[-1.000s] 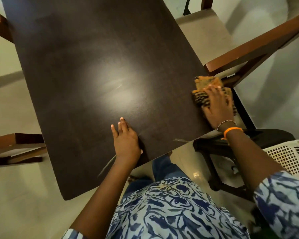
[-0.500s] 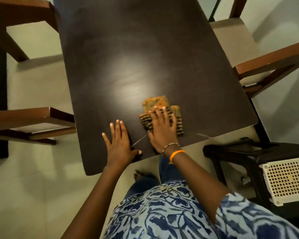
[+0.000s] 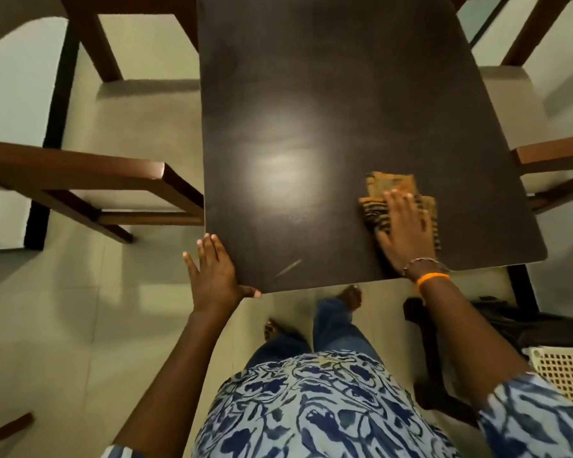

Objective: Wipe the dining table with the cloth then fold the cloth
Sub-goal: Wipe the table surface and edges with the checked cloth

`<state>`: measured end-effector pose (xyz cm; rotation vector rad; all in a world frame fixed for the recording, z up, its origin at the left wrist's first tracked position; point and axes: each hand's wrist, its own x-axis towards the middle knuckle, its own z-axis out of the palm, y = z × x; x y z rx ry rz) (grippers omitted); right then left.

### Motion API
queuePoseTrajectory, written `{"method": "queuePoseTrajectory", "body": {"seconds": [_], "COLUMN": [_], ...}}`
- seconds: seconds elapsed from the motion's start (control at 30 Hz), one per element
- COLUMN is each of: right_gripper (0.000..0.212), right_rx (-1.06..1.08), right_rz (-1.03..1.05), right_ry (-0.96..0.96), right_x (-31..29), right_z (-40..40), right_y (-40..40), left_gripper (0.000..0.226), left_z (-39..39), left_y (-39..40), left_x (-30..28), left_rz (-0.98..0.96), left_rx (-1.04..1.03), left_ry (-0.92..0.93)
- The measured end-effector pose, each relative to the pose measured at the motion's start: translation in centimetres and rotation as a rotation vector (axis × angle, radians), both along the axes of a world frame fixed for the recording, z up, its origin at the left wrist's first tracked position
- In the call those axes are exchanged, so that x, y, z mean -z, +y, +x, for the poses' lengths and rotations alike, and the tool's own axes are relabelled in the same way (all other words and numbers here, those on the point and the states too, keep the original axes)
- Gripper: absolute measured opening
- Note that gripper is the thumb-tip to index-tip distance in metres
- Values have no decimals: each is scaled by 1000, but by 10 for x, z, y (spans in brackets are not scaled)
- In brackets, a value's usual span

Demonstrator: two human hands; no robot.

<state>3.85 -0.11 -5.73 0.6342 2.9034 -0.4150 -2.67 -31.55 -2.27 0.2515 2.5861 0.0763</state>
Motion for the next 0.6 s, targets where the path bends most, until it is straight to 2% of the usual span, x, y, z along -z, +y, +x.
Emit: {"method": "queuePoseTrajectory", "body": {"seconds": [0.17,0.23,0.47,0.6], "right_gripper": [69,71,75,69], "right_rx": [216,202,-190,-460], "right_rz": [19,21,-40,-78], "right_ry": [-42,-54,-65,-108], "right_x": [-6,-9,-5,-4], "right_z": [-2,-9,-55,-72], "right_y": [-8,-37,-180,-214], "left_gripper": [133,133,137,137], "left_z": [0,0,7,7], "left_y": [-3,-4,-7,-11], "left_x": [4,5,6,9], "left_rz": [26,25,27,42], "left_rx": [-7,-9,-81,-158], "left_ry": [15,24,59,22]}}
